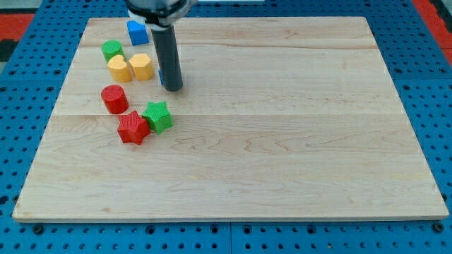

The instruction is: Push the red circle with the red star into the group of blocks

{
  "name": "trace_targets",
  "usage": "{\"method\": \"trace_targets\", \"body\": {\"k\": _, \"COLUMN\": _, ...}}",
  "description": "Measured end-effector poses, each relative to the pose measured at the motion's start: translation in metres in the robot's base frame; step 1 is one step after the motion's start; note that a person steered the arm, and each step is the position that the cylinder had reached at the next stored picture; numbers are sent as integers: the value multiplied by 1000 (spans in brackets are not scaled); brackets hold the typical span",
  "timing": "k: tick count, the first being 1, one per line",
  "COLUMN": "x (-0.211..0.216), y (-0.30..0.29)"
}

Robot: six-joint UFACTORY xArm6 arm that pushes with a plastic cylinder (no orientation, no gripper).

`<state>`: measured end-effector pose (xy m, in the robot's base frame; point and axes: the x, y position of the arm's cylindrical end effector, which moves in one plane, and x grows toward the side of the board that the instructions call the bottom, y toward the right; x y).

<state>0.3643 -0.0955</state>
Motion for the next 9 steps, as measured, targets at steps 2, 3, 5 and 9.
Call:
{"method": "trace_targets", "body": {"k": 2, "x": -30, "y": 9}}
{"method": "trace_targets", "body": {"k": 3, "x": -19, "y": -16}}
{"method": "trace_targets", "body": {"k": 5, "x": 123, "y": 72}}
{"method": "trace_targets", "body": {"k": 9, "x": 39, "y": -22}}
